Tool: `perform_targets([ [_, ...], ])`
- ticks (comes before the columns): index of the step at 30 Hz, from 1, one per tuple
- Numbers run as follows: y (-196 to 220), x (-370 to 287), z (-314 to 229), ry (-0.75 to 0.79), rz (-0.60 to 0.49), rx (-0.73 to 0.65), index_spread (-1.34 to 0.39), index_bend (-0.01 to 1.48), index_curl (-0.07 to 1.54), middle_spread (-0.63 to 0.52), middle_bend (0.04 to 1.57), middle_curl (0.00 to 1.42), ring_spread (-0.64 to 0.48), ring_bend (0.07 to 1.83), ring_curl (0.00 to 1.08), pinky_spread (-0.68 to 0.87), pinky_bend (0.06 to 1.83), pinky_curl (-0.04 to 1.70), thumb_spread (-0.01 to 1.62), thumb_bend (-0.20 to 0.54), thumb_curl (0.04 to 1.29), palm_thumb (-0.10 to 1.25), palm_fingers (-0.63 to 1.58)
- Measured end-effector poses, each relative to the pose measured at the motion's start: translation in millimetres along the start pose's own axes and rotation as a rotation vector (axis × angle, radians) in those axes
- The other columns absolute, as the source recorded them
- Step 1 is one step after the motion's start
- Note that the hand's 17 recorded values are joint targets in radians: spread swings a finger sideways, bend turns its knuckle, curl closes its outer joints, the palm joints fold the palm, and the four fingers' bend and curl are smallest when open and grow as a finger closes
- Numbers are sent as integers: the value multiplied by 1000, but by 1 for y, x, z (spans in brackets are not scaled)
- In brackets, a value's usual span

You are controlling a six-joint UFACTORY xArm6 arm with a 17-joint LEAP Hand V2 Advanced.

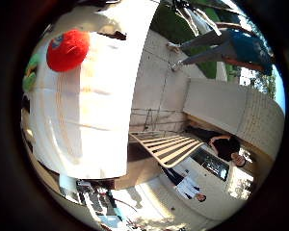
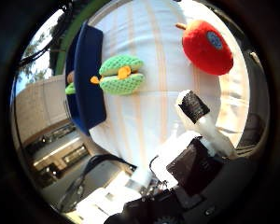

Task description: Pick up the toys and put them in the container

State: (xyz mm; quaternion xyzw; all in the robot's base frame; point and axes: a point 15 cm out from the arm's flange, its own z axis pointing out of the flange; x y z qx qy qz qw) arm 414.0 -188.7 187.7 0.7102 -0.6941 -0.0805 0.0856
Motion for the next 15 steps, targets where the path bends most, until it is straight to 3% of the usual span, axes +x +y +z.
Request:
perform_targets([
  [3,-3,3,9,-8,12,-7,-102,192,278,36,187,339,293,489,315,501,765,244,1148,-24,401,719,250],
  [7,-18,8,8,10,25,52,-102,168,278,-12,246,363,273,591,333,495,782,221,1143,-13,407,760,494],
  [11,-38,13,0,35,28,135,-193,49,197,-72,516,470,191,938,427,456,895,244,1125,-2,423,839,904],
  [12,-39,12,0,36,26,138,-223,66,186,-90,598,518,160,1061,492,448,906,265,1117,-6,426,859,890],
  [15,-44,3,-2,39,11,141,-282,113,157,-124,741,608,101,1218,586,425,981,314,1101,-11,436,894,858],
])
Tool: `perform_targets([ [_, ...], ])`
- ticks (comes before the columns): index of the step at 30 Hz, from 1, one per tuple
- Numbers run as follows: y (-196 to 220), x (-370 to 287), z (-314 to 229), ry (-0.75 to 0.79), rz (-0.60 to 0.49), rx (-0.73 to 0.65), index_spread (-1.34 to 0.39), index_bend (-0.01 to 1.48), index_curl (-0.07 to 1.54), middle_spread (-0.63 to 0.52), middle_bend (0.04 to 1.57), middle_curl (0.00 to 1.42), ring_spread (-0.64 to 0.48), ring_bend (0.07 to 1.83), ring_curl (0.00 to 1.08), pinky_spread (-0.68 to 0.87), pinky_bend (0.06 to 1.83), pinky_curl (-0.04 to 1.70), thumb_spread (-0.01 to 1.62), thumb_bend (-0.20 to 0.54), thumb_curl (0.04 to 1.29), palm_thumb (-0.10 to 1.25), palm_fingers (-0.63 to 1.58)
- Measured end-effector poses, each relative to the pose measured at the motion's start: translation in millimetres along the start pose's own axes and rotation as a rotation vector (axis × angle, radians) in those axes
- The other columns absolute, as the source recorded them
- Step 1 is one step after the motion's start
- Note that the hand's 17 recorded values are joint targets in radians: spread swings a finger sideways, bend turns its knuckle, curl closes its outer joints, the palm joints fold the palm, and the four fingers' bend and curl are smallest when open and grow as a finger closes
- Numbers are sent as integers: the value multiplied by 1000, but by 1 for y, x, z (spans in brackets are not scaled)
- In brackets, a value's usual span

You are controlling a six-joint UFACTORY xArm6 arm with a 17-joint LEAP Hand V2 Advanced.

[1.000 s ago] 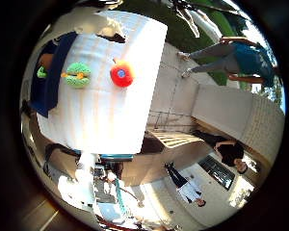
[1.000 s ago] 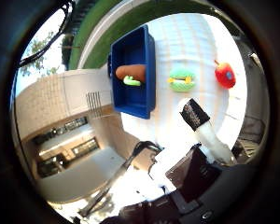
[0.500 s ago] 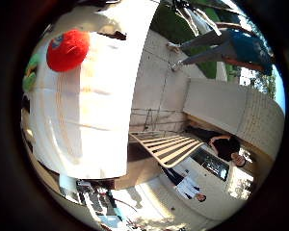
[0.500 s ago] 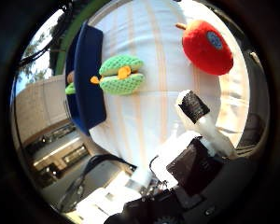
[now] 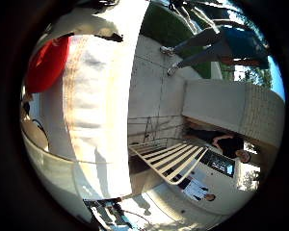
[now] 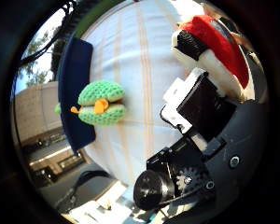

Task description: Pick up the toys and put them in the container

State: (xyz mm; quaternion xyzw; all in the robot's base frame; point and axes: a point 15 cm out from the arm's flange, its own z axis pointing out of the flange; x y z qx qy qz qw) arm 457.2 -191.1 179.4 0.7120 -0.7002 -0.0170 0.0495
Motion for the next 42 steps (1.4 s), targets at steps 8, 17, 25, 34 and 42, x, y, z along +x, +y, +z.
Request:
perform_targets([
  [8,11,-19,1,-58,9,-52,-497,330,86,-195,1010,799,-24,1281,688,317,1402,488,1053,0,491,980,1107],
  [17,36,-74,-63,-247,5,-148,-738,578,51,-218,1113,935,-83,1345,760,201,1529,617,1112,-10,589,1032,1025],
  [25,58,-156,-175,-292,-150,-60,-862,679,-5,-221,1143,992,-100,1382,791,166,1552,665,1147,-12,632,1015,976],
  [34,32,-291,-243,-286,-362,150,-945,759,-18,-222,1163,1029,-117,1401,815,148,1568,700,1163,-19,664,993,935],
  [42,-89,-370,-203,-275,-377,378,-1016,857,-14,-220,1191,1062,-135,1411,846,132,1590,751,1182,-22,642,904,868],
])
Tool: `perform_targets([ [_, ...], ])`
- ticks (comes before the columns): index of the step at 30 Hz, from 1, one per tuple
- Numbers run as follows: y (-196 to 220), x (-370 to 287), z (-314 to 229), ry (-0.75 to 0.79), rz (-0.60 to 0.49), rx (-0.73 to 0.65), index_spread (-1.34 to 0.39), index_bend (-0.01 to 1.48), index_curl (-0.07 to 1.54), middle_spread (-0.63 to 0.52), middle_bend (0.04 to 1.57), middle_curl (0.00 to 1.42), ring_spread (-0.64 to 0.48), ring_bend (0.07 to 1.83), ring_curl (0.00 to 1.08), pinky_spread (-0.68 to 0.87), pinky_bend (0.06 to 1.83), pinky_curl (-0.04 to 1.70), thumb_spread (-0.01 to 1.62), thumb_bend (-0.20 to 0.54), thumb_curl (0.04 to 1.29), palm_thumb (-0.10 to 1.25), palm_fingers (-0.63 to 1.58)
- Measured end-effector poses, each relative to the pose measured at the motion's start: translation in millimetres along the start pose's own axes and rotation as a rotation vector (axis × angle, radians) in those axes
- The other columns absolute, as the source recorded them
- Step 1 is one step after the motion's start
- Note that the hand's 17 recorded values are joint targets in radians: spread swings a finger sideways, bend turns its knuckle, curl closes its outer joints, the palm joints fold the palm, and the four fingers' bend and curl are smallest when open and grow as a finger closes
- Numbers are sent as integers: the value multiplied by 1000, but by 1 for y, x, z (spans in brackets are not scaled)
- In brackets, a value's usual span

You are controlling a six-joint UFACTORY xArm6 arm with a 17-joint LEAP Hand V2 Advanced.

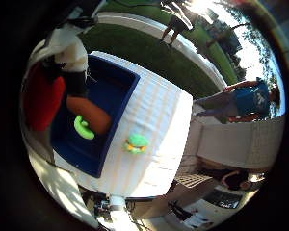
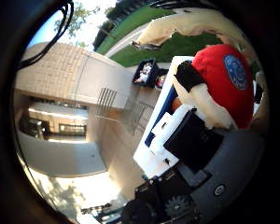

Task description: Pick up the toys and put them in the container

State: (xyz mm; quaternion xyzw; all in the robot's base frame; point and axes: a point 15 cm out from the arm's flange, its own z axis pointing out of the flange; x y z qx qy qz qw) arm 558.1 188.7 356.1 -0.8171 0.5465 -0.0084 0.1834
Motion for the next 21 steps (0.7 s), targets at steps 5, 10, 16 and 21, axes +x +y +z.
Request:
perform_targets([
  [5,-33,10,68,-1,4,-26,-893,957,15,-173,1081,995,-63,1324,781,190,1470,720,1199,-26,593,873,890],
  [10,-33,20,97,2,26,-49,-619,965,52,-118,756,856,23,1177,701,267,1401,688,1197,-33,553,827,621],
  [16,-20,25,97,-4,36,-95,-385,798,81,-30,390,665,195,992,591,390,1298,632,1166,-43,505,745,38],
  [21,2,32,83,-21,31,-169,-423,565,80,37,184,511,284,687,418,464,1195,528,1140,-42,455,681,-150],
])
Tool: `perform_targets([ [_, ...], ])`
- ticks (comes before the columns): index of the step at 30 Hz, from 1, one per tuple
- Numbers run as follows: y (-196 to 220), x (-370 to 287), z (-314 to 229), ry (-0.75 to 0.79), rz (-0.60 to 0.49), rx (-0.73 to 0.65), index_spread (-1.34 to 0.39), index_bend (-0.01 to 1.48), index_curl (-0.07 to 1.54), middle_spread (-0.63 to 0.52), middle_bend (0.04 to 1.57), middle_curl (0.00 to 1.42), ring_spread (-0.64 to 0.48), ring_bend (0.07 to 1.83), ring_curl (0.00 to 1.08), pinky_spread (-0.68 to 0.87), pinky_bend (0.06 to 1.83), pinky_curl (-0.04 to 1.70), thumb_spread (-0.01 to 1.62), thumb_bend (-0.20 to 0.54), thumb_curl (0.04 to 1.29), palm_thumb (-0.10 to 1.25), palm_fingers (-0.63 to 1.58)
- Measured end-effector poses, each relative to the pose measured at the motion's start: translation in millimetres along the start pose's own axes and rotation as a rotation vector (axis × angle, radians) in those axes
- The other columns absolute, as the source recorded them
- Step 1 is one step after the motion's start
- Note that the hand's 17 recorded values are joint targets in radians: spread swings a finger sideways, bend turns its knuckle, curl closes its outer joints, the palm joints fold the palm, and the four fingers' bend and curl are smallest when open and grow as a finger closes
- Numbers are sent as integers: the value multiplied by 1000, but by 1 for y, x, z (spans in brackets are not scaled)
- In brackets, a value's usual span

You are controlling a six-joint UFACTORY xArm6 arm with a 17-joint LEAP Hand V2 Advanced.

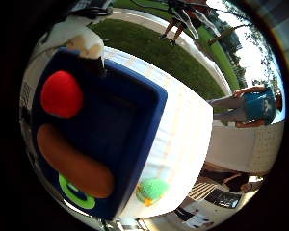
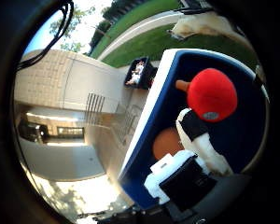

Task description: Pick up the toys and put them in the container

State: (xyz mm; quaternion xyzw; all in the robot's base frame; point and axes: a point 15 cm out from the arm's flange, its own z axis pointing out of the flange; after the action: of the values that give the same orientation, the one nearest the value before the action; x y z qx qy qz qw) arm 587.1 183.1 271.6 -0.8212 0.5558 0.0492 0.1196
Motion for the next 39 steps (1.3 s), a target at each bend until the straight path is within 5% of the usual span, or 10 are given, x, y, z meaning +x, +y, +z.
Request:
perform_targets([
  [11,86,7,-141,-12,-3,-32,-427,322,153,67,146,357,318,502,323,498,935,380,1142,-30,381,624,-67],
  [16,160,34,-147,-32,31,-115,-403,266,182,72,161,335,310,479,316,498,871,340,1148,-27,367,623,-21],
  [26,264,109,-60,48,123,-266,-292,188,239,84,160,315,300,445,310,488,795,284,1154,-26,352,621,12],
  [39,245,128,45,76,186,-318,-189,171,255,114,170,307,304,432,311,479,768,247,1151,-25,348,629,40],
])
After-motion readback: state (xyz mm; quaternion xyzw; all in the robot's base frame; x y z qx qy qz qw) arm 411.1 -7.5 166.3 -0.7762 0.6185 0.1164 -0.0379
